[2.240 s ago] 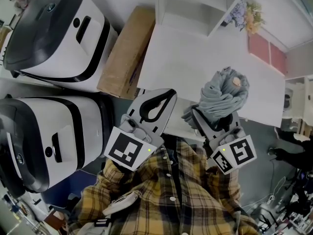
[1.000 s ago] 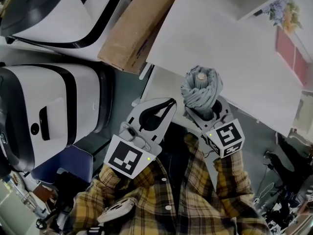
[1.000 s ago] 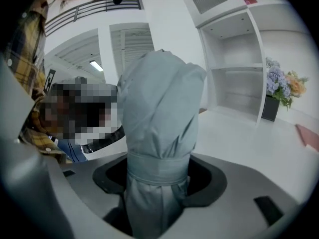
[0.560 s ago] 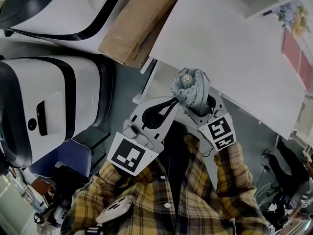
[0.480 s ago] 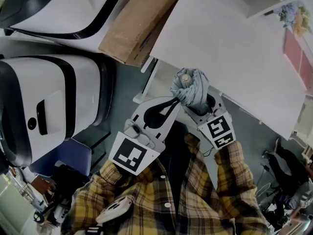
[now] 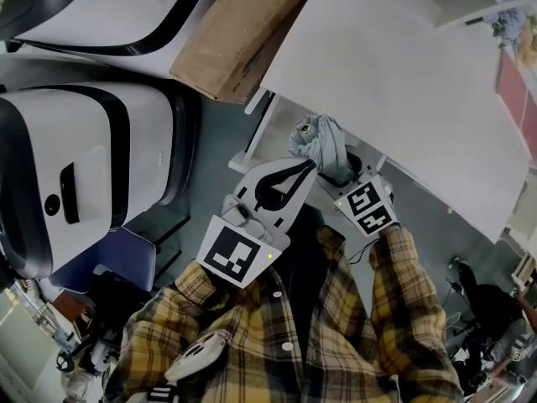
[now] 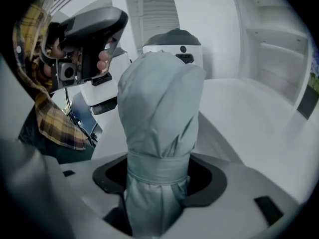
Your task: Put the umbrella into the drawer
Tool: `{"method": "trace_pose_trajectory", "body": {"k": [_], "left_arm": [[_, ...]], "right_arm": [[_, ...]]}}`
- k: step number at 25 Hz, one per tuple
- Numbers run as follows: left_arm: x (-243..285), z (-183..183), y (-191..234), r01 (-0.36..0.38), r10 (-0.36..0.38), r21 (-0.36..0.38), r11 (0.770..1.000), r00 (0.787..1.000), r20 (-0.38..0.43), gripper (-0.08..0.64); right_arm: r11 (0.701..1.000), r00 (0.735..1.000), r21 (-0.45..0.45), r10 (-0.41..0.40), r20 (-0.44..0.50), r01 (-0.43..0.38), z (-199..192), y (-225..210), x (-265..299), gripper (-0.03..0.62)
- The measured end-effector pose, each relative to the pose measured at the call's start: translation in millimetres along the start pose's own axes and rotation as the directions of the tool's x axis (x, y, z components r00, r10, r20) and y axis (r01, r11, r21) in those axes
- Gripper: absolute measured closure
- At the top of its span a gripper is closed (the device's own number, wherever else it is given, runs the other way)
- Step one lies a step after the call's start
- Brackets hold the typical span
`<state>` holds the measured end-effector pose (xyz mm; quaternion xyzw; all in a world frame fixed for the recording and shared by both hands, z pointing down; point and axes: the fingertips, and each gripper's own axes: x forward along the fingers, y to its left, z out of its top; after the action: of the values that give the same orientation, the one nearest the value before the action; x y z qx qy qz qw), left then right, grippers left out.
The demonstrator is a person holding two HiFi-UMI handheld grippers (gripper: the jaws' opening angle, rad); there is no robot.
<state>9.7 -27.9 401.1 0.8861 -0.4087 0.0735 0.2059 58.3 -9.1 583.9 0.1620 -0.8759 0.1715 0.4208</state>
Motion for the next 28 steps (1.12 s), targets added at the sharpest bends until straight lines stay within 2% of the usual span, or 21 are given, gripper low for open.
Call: {"method": "trace_pose_trajectory", "body": {"k": [5,13,23,28], "left_arm": [[6.9,-5.2,-0.2,-0.001,0.001,0.007,1.0,1.0,-0.001,0.535],[14.4,-13.9,0.9,0.001,-0.001,0.004,1.0,1.0,-0.007,0.535],[13.3,-16.0,14.6,-0.027,0.027,-0.003,1.0,0.999,-0.025,0.535],[14.0,-14.7,16.3,-0.031,0.031,-0.001,1.0,0.999,-0.034,0.535]], "right_arm": [[1.0,0.998,0.004,0.017,-0.059,-0.017,-22.6,-5.2,20.1,0.29],[0.999,0.992,-0.025,0.035,-0.117,-0.039,-28.6,-6.5,52.6,0.29],[0.999,0.973,-0.004,0.052,-0.223,-0.054,-56.5,-12.3,89.1,0.29],[0.998,0.967,0.032,0.061,-0.248,-0.055,-67.1,-13.9,98.9,0.29]]}}
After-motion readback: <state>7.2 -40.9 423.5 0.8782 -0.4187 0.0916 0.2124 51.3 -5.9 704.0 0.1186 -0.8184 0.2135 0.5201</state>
